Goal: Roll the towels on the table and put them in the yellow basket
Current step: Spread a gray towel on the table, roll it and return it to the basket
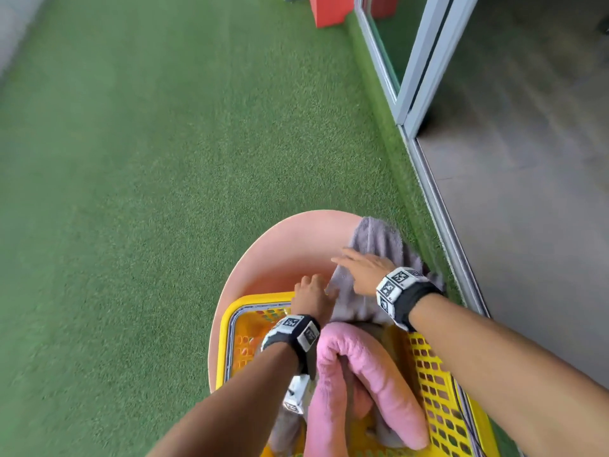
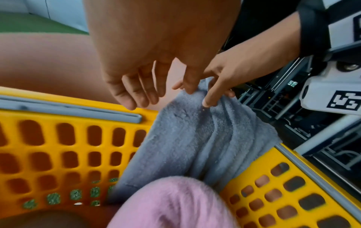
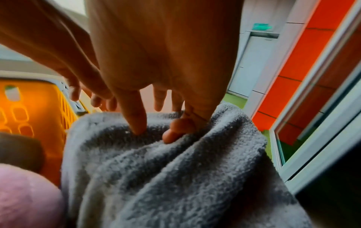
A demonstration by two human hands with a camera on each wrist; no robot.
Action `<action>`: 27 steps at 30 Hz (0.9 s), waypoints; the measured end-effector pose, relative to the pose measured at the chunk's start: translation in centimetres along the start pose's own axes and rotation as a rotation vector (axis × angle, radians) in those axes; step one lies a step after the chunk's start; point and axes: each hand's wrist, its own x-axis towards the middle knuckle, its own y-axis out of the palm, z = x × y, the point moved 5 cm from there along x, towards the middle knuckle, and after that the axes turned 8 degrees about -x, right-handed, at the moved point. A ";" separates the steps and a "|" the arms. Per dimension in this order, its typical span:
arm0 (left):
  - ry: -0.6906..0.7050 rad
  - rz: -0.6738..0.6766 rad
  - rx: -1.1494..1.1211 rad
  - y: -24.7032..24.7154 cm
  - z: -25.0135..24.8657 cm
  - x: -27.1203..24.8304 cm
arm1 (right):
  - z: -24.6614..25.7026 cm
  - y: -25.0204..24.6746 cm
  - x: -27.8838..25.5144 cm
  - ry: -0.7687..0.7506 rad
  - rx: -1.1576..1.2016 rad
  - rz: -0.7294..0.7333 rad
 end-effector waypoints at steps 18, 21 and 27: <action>0.656 0.260 -0.338 -1.8 -16.1 -7.1 | -7.0 -5.6 -19.4 0.381 0.488 -0.536; 0.775 0.449 -0.380 -2.0 -19.7 -11.6 | -6.8 -5.5 -26.3 0.512 0.545 -0.679; 0.947 0.701 -0.413 -2.4 -25.3 -22.6 | -1.2 -4.4 -43.3 0.856 0.617 -1.109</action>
